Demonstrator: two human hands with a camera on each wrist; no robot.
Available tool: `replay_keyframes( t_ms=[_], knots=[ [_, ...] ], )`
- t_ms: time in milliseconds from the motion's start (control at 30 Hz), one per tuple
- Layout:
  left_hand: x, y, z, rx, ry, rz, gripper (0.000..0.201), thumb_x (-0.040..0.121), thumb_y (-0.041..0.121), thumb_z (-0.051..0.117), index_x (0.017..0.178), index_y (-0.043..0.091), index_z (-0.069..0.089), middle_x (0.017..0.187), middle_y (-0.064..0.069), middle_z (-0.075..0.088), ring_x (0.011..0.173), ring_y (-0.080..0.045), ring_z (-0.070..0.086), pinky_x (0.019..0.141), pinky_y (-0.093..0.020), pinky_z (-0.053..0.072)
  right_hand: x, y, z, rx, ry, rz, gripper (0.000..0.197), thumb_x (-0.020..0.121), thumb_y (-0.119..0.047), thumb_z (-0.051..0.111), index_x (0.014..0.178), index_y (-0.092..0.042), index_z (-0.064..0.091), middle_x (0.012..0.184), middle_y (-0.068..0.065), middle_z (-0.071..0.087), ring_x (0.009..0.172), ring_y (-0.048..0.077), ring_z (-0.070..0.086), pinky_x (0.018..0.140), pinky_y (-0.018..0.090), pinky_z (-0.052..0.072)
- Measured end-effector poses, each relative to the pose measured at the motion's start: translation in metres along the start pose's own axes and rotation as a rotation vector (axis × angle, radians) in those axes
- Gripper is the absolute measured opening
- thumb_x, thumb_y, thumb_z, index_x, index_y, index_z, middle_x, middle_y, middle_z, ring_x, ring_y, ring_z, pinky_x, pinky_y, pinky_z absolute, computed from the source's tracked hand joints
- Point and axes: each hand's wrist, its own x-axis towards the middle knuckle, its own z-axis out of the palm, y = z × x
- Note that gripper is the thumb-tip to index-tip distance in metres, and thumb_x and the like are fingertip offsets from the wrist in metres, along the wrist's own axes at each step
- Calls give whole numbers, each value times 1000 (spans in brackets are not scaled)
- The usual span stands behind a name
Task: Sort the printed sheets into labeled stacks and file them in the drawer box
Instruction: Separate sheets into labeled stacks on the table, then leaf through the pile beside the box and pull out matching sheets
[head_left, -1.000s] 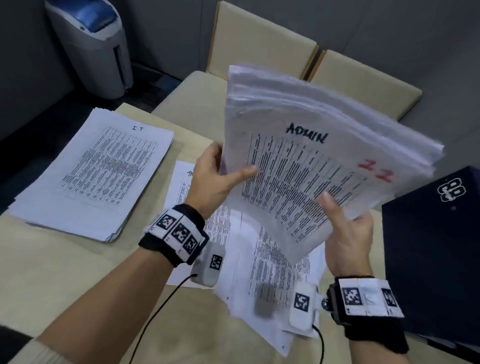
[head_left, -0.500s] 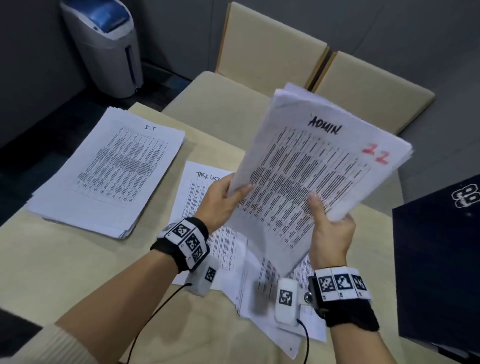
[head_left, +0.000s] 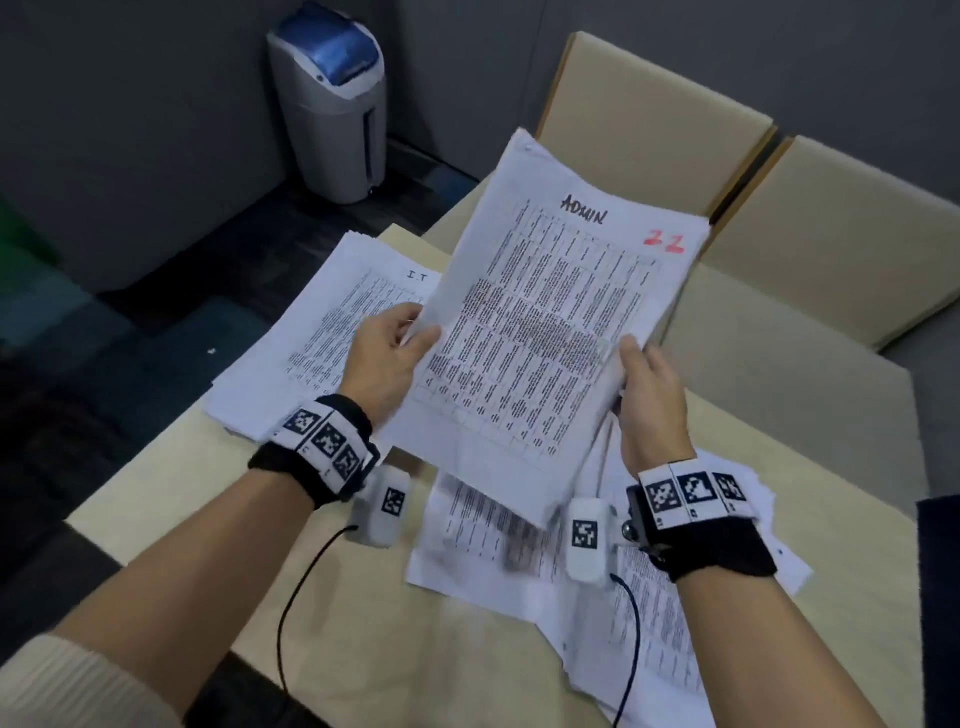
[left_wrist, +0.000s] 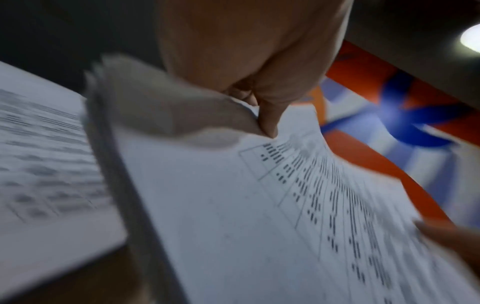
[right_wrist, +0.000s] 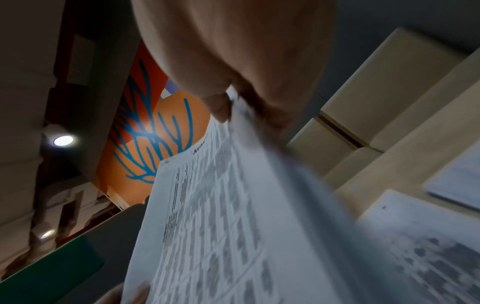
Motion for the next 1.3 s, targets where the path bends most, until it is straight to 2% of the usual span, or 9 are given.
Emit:
replay_keyframes(
  t_ms=[133,333,400,567,667,933,1067,1200,1300],
  knots=[
    [30,-34,-71,37,108,-50,13,94,21,64,104,17,71,97,-11,76,87,-28,72,82,-51,59,4,28,3,-329,-126,77,15,98,-27,56,98,-15,64,97,0,67,95,18,62,83,35,48],
    [61,-83,-122,1109,125,-347,50,89,38,68,127,9,55,127,-21,55,109,-41,57,95,-47,48,-17,103,-59,-864,-147,305,16,97,-26,57,105,-12,57,110,8,61,96,22,54,85,31,39],
    [54,-76,-102,1239,197,-255,56,84,32,74,124,1,50,125,-23,47,111,-41,50,93,-50,42,-24,117,-80,-914,-29,349,15,96,-22,57,106,-12,58,112,9,62,94,22,54,83,30,39],
    [7,-55,5,874,-175,162,24,93,22,61,113,9,58,114,-8,56,92,-23,54,79,-35,43,-43,132,-141,-1022,187,447,26,93,-14,57,116,-5,63,117,19,65,89,29,58,84,34,45],
    [-23,-64,67,785,-294,41,34,95,26,60,122,7,51,124,-9,52,107,-24,54,92,-36,47,-60,138,-180,-1027,273,579,32,91,-22,60,119,-7,62,123,22,61,105,37,60,92,39,48],
    [-61,-92,116,850,-36,-264,73,82,32,76,129,-6,36,128,-22,43,116,-34,48,96,-40,46,-84,162,-257,-688,379,744,61,81,-33,77,129,-3,54,131,21,58,116,38,57,93,37,44],
    [-68,-85,131,712,-35,-295,60,89,19,70,133,-6,39,133,-22,41,118,-35,47,95,-36,40,-74,169,-274,-474,393,760,42,69,-39,85,68,-11,54,54,4,54,52,19,47,50,25,35],
    [-84,-84,154,653,-143,-209,42,95,10,58,134,-1,49,129,-18,51,116,-34,52,97,-35,40,-73,165,-272,-350,272,741,20,85,-17,75,74,-6,62,48,2,58,41,20,49,38,24,40],
    [-101,-85,171,567,-199,-185,39,93,-3,50,131,5,54,119,-15,61,104,-31,58,87,-29,45,-74,172,-273,-191,178,680,21,88,-10,70,109,-7,67,94,12,76,85,30,70,82,54,57]
  ],
)
